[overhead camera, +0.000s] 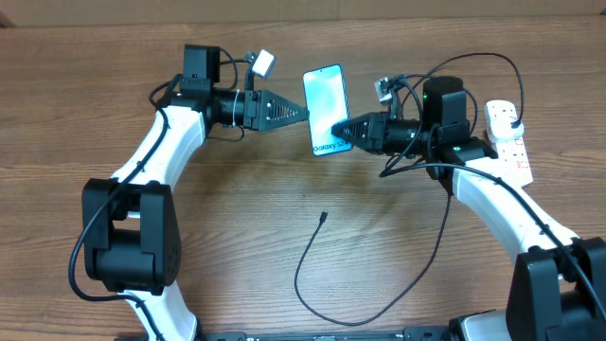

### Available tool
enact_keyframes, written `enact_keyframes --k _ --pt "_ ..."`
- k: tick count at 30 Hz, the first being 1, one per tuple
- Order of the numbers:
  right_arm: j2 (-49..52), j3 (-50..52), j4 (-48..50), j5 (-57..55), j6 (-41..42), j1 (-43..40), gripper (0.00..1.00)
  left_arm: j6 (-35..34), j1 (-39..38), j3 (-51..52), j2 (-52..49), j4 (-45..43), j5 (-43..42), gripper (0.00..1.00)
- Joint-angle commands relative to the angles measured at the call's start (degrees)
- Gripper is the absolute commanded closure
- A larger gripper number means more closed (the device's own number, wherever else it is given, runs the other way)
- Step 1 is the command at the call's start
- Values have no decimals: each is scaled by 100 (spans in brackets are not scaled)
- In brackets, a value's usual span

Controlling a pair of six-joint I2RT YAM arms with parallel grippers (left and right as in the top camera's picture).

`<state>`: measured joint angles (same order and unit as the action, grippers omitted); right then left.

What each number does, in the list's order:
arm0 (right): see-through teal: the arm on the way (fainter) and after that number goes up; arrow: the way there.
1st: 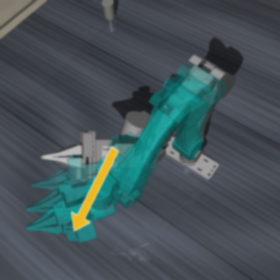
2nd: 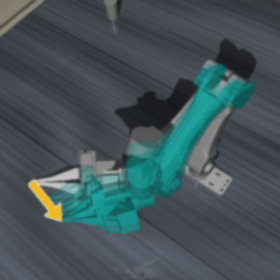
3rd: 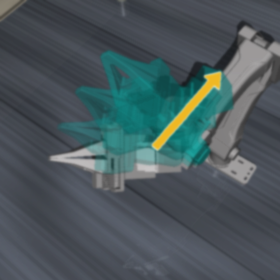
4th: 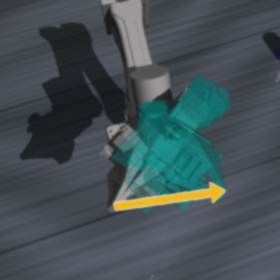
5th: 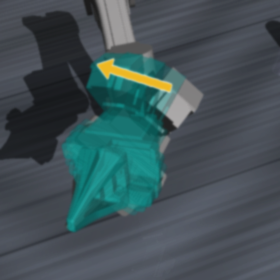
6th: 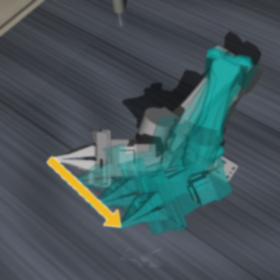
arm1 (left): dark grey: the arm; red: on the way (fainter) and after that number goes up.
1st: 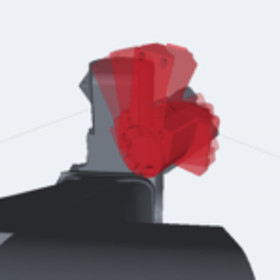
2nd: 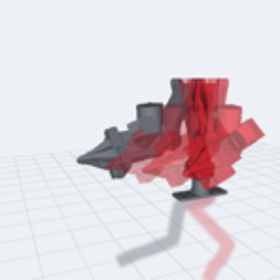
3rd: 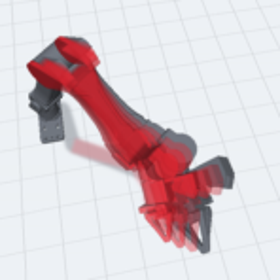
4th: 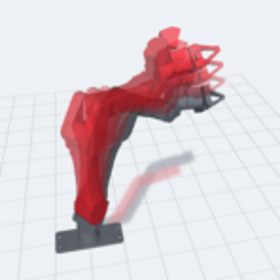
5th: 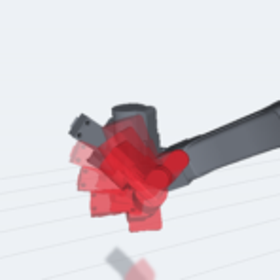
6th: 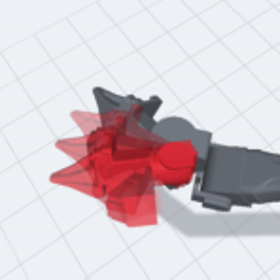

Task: Plug charger to phone and switch on socket
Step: 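Grasp the phone's lower edge with the right gripper beside the left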

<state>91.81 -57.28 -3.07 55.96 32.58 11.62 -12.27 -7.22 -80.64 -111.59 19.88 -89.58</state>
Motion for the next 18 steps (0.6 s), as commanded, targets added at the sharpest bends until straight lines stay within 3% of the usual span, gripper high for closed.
enact_keyframes --k 1,5,12,18 --pt "-149 -92 306 669 63 98 96 -739 -118 -11 61 -120 -94 9" --pt "-149 -92 645 807 162 127 96 -1115 -188 -11 61 -306 -94 12" --pt "-149 -92 2243 1462 1434 -341 96 -1108 -146 -11 61 -306 -94 12" --pt "-149 -92 2063 1786 1652 -310 96 -1215 -96 -11 61 -496 -92 12"
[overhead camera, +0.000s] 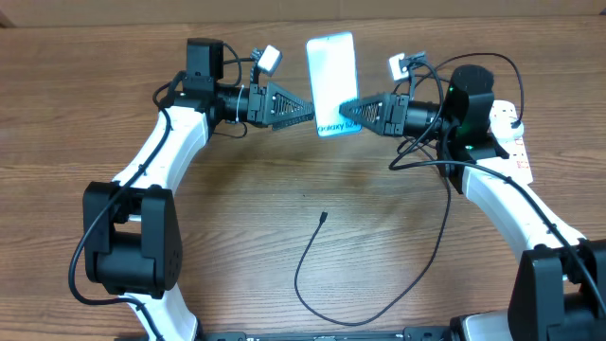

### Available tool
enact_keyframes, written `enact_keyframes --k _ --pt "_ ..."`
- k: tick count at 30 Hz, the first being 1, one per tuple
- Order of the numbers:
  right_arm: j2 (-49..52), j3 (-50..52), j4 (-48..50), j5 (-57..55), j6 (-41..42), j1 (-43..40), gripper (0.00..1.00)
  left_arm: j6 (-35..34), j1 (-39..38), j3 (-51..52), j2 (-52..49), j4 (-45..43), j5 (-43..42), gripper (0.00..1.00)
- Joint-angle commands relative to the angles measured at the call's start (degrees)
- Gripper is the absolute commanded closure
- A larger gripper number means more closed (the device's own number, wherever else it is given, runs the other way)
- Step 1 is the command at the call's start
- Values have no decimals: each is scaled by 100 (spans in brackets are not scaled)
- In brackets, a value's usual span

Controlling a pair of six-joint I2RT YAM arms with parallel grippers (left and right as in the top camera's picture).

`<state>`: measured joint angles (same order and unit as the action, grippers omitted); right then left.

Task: Plug charger to phone and switch on socket
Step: 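Grasp the phone's lower edge with the right gripper beside the left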

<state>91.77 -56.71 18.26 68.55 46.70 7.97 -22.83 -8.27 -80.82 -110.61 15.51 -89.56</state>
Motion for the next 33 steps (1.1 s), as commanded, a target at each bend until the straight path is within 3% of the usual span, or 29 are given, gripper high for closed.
enact_keyframes --k 1,15,25,30,33 --pt "-144 -144 -210 516 238 114 96 -203 -2 7 -37 -61 -94 14" --pt "-142 127 -625 -1204 101 1058 96 -210 -66 7 -37 -127 -94 30" --pt "-136 127 -1250 -2275 -197 1141 96 -205 -66 7 -37 -125 -94 41" --pt "-138 127 -955 -2356 -201 1141 96 -205 -63 7 -37 -129 -94 38" --pt "-136 127 -728 -2352 -197 1130 96 -208 -33 7 -37 -129 -96 29"
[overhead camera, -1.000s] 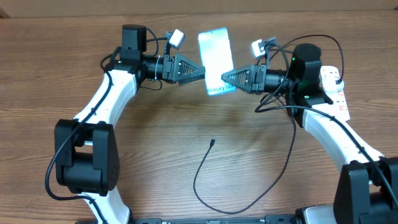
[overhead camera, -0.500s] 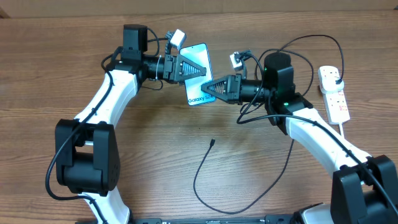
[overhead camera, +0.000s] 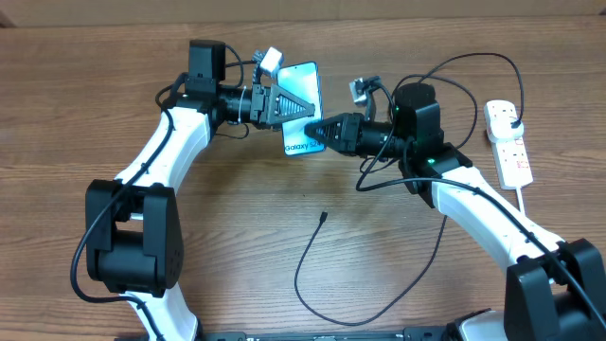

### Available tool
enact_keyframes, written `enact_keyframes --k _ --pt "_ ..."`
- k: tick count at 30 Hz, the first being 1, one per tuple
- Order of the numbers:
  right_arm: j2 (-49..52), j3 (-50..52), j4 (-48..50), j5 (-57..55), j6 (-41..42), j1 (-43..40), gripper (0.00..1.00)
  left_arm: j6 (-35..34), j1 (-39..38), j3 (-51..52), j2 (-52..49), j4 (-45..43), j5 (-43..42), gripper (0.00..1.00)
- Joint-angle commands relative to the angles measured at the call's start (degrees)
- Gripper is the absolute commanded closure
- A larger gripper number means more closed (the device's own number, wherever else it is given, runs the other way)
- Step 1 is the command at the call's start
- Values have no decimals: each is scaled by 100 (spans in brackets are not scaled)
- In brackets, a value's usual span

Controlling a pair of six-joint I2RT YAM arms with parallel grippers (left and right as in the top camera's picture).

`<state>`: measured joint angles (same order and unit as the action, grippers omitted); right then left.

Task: Plug charger to phone and switch on socket
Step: 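Grasp the phone's lower edge with the right gripper beside the left, then open the right gripper and release the phone, left gripper keeps holding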

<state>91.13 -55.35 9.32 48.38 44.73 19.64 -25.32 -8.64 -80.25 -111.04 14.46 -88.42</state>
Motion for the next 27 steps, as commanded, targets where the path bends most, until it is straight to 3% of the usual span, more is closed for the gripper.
enact_keyframes --k 1,4,10,17,23,27 --pt "-74 -9 205 -337 0 -37 96 42 26 -50 7 -35 -208 26" --pt "-70 -9 201 -330 -2 -31 96 -101 116 -50 7 -197 -205 25" --pt "-70 -9 76 -319 -7 -17 96 -1084 177 -50 7 -1016 -208 33" --pt "-70 -9 -125 -229 -114 101 96 -1661 -4 -50 7 -1596 -184 40" --pt "-70 -9 -258 -225 -111 125 96 -1755 -33 -50 7 -1773 -136 46" --pt "-70 -9 -262 -87 -111 133 96 -1757 -33 -50 7 -1779 -42 44"
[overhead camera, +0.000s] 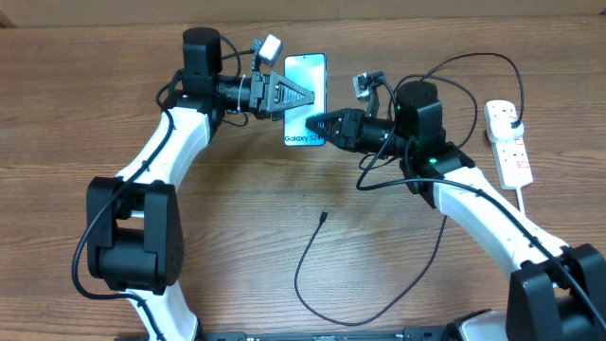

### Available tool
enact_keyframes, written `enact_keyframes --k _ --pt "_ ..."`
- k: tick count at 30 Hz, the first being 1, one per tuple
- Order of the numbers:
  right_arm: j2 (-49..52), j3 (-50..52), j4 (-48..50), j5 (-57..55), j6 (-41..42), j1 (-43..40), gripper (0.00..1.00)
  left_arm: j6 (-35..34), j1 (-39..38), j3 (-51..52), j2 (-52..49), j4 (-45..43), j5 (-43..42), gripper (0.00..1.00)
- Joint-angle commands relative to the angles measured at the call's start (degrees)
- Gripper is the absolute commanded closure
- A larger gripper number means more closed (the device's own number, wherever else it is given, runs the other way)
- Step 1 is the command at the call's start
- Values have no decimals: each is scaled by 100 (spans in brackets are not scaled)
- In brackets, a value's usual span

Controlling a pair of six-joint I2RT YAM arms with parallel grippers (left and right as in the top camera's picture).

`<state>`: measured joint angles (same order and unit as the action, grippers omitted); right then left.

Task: Plug charger to phone and switch on socket
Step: 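Open the right gripper and release the phone, left gripper keeps holding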

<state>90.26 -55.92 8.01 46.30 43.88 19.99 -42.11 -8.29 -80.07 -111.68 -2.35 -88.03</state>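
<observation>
The phone (309, 78), light blue screen up with a Galaxy label at its lower end, is held off the wooden table at the back middle. My left gripper (312, 100) reaches in from the left, lies across the phone's left half and is shut on it. From the right, my right gripper (316, 122) has its tips at the phone's lower right corner; whether it still pinches the phone does not show. The black charger cable (305, 265) lies loose on the table, its plug tip (325, 217) pointing up at mid-table. The white socket strip (508, 144) lies far right.
The cable loops along the front edge and runs back up under the right arm toward the socket strip. Thin wires hang around both wrists. A cardboard wall borders the table's far edge.
The phone has turned from tilted to nearly upright and sits slightly higher and farther back. My left wrist rose with it. The right arm has hardly moved.
My right gripper first held the phone's lower right corner on the table, with the left gripper just left of it. Then the phone was raised farther back between both grippers. Later it was carried left under the left gripper, which now holds it.
</observation>
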Motion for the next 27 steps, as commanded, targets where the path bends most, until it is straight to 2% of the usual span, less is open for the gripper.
enact_keyframes --k 1,10,13,18,21,27 --pt "17 48 -129 190 -26 103 96 -79 -70 -68 70 -96 -81 44" --pt "17 48 -131 439 -26 103 96 -76 -184 -68 70 -94 -247 44" --pt "17 48 -133 439 -26 103 96 -76 -203 -68 70 -94 -247 47" --pt "17 48 -133 437 -26 101 96 -76 -203 -68 70 -92 -245 71" --pt "20 48 -133 437 -26 101 96 -74 -201 -68 68 -90 -247 94" --pt "17 48 -131 481 -61 11 77 190 -186 -66 68 0 -243 96"
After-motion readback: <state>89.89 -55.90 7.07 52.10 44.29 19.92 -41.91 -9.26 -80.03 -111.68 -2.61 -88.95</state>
